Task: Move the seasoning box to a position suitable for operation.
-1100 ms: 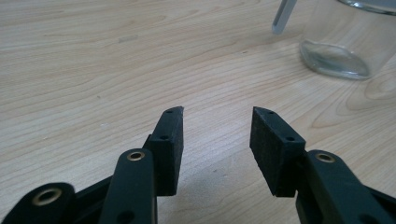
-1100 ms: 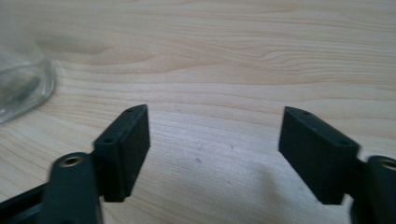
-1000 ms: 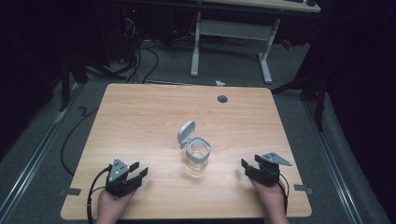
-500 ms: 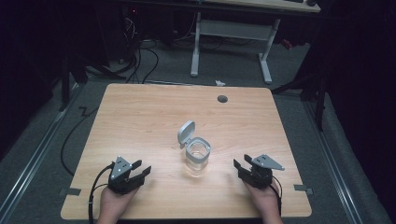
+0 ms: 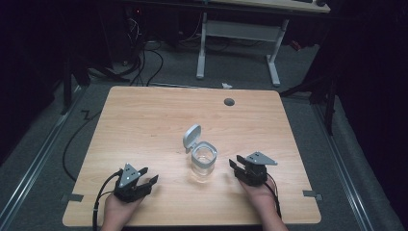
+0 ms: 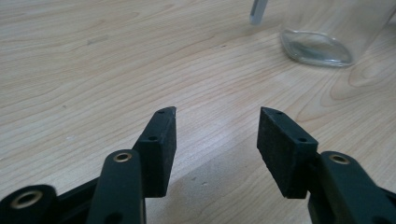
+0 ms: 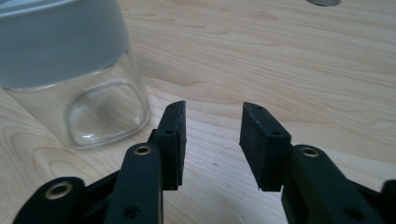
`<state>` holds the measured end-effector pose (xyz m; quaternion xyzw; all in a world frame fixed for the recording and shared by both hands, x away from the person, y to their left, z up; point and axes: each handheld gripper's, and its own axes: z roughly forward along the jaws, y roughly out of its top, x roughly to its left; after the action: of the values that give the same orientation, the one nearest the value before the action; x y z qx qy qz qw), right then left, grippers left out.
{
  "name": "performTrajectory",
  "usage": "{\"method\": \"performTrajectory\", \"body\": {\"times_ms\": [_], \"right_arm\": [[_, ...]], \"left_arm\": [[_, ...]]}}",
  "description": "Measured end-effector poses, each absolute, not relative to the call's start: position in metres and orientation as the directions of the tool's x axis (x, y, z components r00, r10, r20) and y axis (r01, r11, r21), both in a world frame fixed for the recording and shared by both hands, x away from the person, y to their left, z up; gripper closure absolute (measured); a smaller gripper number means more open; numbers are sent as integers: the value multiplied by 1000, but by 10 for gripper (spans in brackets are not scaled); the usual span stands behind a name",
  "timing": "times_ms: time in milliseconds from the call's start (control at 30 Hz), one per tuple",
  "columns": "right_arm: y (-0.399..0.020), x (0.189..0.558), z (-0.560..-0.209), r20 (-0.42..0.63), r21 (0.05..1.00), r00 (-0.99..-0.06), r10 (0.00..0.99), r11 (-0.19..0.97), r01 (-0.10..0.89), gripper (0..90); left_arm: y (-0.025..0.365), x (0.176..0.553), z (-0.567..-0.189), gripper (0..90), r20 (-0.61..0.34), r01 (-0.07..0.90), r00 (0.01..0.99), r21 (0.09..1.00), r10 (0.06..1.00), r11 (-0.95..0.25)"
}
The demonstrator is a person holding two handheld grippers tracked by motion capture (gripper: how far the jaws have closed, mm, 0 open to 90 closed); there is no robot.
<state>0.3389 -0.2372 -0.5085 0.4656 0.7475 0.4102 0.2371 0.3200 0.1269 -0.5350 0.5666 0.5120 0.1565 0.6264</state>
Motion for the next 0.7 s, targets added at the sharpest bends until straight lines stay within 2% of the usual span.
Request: {"method": "performTrajectory", "body": {"times_ms": [133,400,700], "right_arm": [[-229,342,-508,6,830,-470,883,258,494,697],[-210,354,-510,-28,833,-495,869,293,468,899],[-190,370,-508,-44,831,-536,843,329,449,900]], "left_arm": [[128,320,-533,497,-486,391,417,859,768,331],[127,318,-529,513,-493,382,420,858,762,344],[127,317,-529,518,-487,380,423,861,764,339]]}}
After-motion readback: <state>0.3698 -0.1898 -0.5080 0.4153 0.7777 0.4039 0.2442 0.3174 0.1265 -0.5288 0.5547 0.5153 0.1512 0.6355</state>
